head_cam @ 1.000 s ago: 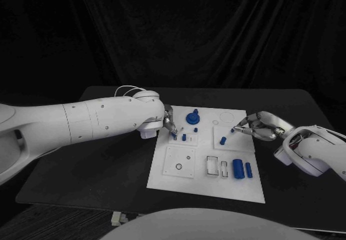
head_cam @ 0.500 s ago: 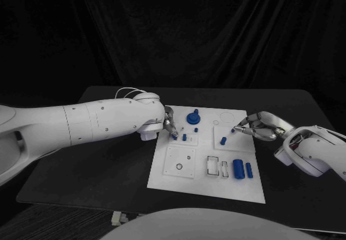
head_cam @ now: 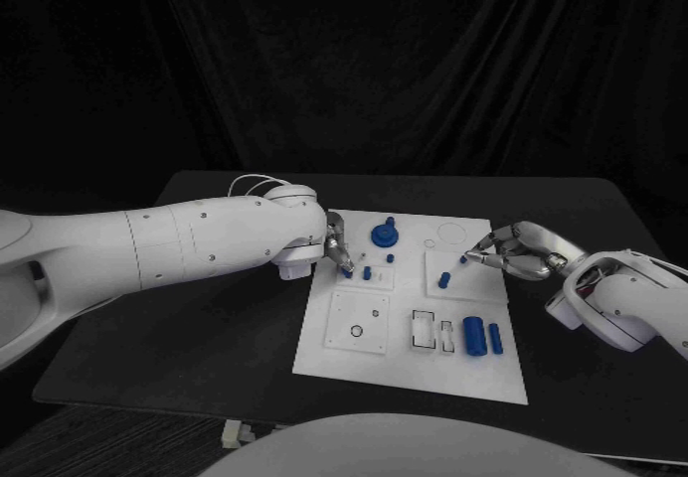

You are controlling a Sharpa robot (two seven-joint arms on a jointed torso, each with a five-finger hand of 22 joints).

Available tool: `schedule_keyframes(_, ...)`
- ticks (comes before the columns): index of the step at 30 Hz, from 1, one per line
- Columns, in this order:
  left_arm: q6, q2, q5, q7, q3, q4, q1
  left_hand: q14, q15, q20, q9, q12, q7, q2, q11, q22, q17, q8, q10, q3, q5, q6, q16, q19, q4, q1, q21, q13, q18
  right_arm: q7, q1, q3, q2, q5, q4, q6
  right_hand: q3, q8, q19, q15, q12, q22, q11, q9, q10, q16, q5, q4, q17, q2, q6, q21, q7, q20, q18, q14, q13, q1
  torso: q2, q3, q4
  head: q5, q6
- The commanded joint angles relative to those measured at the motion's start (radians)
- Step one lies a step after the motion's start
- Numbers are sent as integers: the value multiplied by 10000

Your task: Assemble the parts on the task board

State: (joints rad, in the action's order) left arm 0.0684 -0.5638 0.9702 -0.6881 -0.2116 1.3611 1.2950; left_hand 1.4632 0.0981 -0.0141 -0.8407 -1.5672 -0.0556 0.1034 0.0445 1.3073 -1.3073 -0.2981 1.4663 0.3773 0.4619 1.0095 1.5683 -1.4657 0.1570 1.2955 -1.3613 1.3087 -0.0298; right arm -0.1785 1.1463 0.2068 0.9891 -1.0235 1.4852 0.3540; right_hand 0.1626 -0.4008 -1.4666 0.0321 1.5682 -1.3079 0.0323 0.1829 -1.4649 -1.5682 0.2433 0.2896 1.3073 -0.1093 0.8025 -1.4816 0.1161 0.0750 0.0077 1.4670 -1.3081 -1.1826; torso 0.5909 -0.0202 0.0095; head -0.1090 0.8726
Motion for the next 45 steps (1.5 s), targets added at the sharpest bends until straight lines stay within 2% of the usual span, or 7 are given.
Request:
schedule_keyframes(1,63,11,-44,57,-6,-15,-44,1076,-62,-32,-21,-36,82,-76,-102,2081,-2635,-51,1045,1167,-52,-25,25,-560,-1149,-66,34,2621,-109,74,-25,-4,-1,14,12,55,57,-6,-532,-54,26,-2256,79,15,-1059,-26,40,16,2635,-20,-29,55,27,70,202,1038,-2627,77,-3,2,-7,3,0)
schedule_keyframes(7,94,19,-44,30,-6,-28,-68,1076,-41,-27,-68,-36,151,-110,-62,2072,-2635,-63,1045,1044,-840,-102,25,-551,-1104,-267,86,2621,-117,85,-25,-4,11,14,20,38,54,-5,-529,-55,26,-2254,80,15,-1059,-26,55,0,2635,-19,-30,61,27,70,204,1038,-2627,57,3,2,4,30,0)
schedule_keyframes(12,102,19,-44,8,-6,-30,-78,1076,16,17,25,-12,266,-164,19,2066,-2635,-2,1029,496,-1675,-22,25,-549,-617,-802,129,2600,-122,90,-26,-4,13,14,13,27,54,-5,-529,-55,26,-2254,80,15,-1059,-26,55,0,2635,-19,-30,61,27,70,204,1038,-2627,57,5,3,-2,21,0)
schedule_keyframes(17,97,28,-44,24,-6,-34,-83,1076,19,29,162,-2,258,-216,15,2068,-2635,99,1023,70,-2167,66,25,-555,-208,-1138,141,2591,-120,92,-26,-4,2,14,3,12,54,-5,-529,-55,26,-2254,80,15,-1059,-26,55,0,2635,-19,-30,61,27,70,204,1038,-2627,57,1,2,-4,18,0)
schedule_keyframes(26,154,39,-44,70,-6,-48,-87,1076,1,16,304,14,231,-264,-9,2062,-2635,210,1012,-450,-2436,147,25,-553,272,-1466,188,2578,-125,97,-27,-4,-20,14,-19,-14,53,-5,-526,-55,26,-2252,81,15,-1059,-26,68,-12,2635,-15,-30,67,27,70,205,1038,-2627,37,0,1,-6,-4,0)
schedule_keyframes(39,312,93,-44,11,-6,-103,-93,1076,-7,9,323,31,219,-318,-20,2054,-2635,211,1000,-830,-2708,192,25,-549,597,-1612,241,2562,-133,97,-29,-4,-33,14,-24,-35,49,-5,-523,-56,26,-2249,82,16,-1059,-26,84,-22,2635,-15,-30,74,27,70,207,1038,-2627,11,-2,2,-4,6,0)
schedule_keyframes(45,395,118,-44,-31,-6,-146,-96,1076,6,14,-48,41,260,-415,4,2057,-2635,-201,994,-1185,-2837,103,25,-559,782,-1586,244,2554,-133,97,-31,-4,-26,14,-19,-43,44,-4,-525,-56,26,-2250,82,16,-1059,-26,99,-27,2635,-20,-31,71,27,70,206,1038,-2627,-9,-1,4,-6,13,0)
